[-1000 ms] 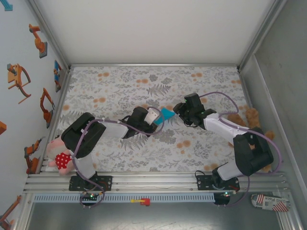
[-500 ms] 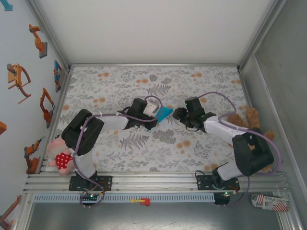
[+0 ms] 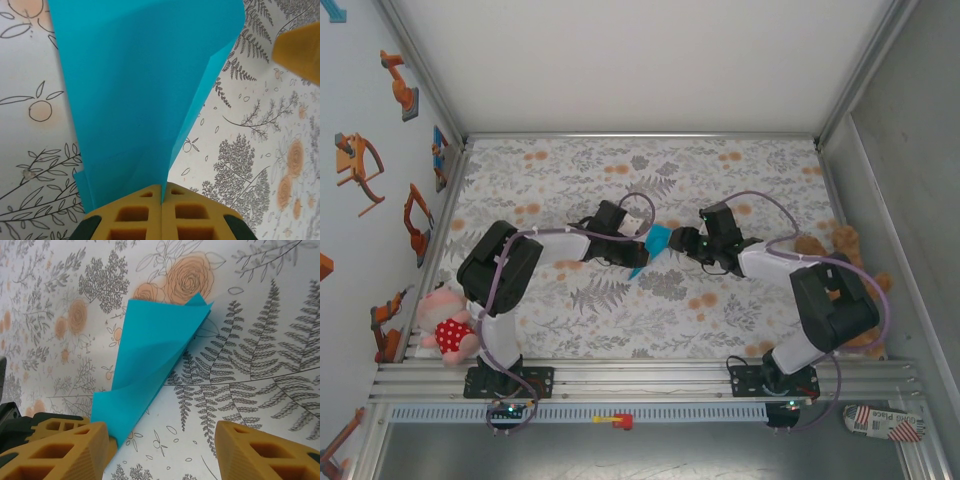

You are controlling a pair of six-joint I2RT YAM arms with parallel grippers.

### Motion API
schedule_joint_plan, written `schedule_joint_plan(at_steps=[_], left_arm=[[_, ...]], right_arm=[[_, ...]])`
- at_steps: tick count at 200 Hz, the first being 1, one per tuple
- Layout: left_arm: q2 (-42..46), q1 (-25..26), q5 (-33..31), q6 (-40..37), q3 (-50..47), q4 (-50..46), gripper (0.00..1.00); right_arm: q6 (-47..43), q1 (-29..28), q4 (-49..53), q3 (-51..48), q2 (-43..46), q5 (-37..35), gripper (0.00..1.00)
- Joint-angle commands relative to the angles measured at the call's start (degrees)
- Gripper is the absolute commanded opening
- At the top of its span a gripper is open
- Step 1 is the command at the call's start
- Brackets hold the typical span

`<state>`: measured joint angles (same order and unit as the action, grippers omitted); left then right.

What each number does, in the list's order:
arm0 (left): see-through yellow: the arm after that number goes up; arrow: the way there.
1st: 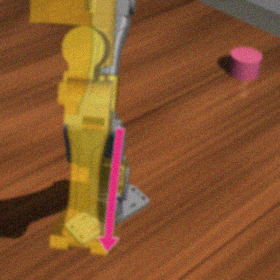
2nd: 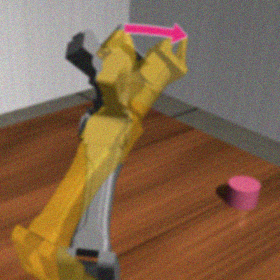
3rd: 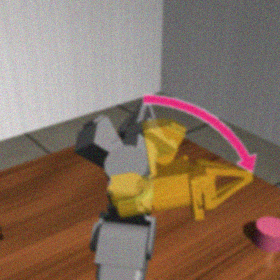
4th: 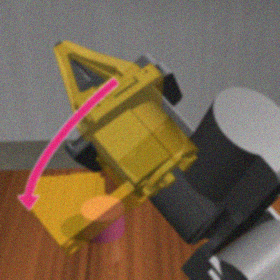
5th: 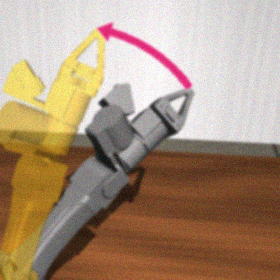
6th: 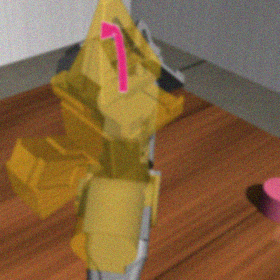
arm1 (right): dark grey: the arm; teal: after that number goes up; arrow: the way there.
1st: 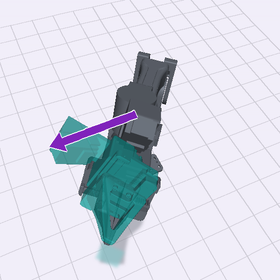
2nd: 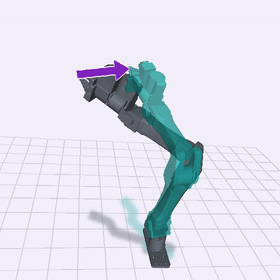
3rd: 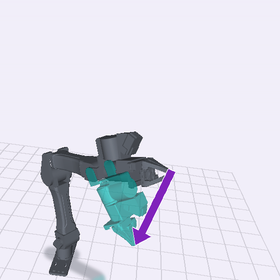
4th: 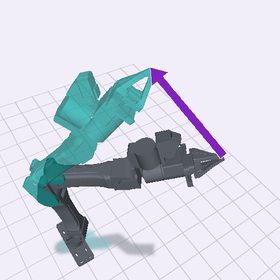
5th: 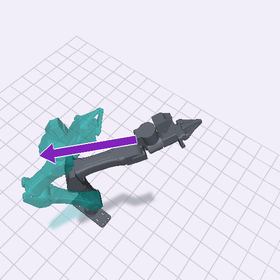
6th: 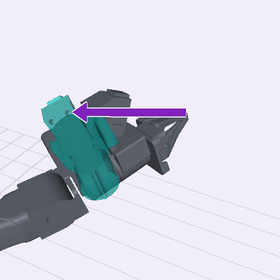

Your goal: Fold a paper plane with a square sheet of paper (pick it up from the middle)

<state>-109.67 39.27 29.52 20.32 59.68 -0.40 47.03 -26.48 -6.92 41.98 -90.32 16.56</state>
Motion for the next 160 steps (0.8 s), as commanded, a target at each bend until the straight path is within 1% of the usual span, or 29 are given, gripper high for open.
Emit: schedule_joint_plan(at_steps=[1, 49, 117, 160], left_arm=[[-1.4, -0.8, 3.8, 4.3, 0.7, 0.8, 0.04], [-2.0, -1.7, 5.9, 10.3, -1.8, 7.5, 0.04], [-3.5, -3.0, 8.4, 18.0, -5.1, 15.7, 0.04], [-4.1, -3.6, 9.2, 20.7, -6.3, 18.4, 0.05]], right_arm=[[-2.6, 0.0, -1.5, 1.1, -2.1, 2.8, 0.57], [-5.3, -1.3, 0.9, 4.7, -5.7, 3.7, 0.57], [-7.0, -2.2, 4.8, 10.0, -9.9, 2.6, 0.55], [-7.9, -2.6, 7.6, 13.2, -12.7, 2.1, 0.55]])
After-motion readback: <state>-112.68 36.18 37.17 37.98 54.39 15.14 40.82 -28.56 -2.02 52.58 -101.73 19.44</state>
